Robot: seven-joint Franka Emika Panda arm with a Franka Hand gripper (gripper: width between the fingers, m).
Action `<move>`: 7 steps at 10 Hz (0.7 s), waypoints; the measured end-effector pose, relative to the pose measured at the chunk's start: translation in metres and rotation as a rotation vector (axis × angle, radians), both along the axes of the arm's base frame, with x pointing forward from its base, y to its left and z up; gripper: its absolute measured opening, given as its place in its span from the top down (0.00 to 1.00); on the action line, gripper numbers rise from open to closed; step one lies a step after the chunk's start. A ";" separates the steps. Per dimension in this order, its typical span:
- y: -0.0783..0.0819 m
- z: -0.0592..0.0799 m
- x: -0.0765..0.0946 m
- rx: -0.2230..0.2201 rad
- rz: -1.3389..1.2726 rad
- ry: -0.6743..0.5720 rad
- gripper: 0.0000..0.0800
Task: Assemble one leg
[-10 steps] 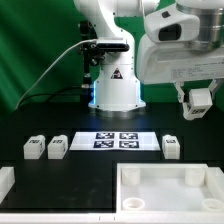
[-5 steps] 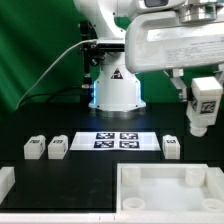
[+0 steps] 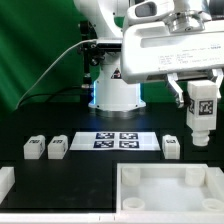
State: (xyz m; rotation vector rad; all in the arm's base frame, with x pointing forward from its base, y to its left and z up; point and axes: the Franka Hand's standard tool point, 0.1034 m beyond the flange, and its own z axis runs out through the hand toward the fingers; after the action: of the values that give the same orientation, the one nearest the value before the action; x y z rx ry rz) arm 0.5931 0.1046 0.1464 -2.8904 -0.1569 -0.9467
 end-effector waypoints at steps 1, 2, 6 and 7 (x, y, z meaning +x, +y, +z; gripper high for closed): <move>0.005 -0.017 0.011 0.000 0.004 0.009 0.64; 0.006 -0.022 0.024 0.005 -0.001 0.000 0.64; 0.014 -0.052 0.026 0.011 0.003 0.016 0.64; 0.013 -0.053 0.026 0.009 0.004 0.019 0.64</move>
Offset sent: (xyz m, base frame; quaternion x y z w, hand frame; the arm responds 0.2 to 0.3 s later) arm 0.0309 0.0108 -0.0317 -0.0095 0.0049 0.0139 0.9998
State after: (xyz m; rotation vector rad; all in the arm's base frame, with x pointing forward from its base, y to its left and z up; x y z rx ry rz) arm 0.6187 0.1178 0.0937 -2.8884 -0.1557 -0.9172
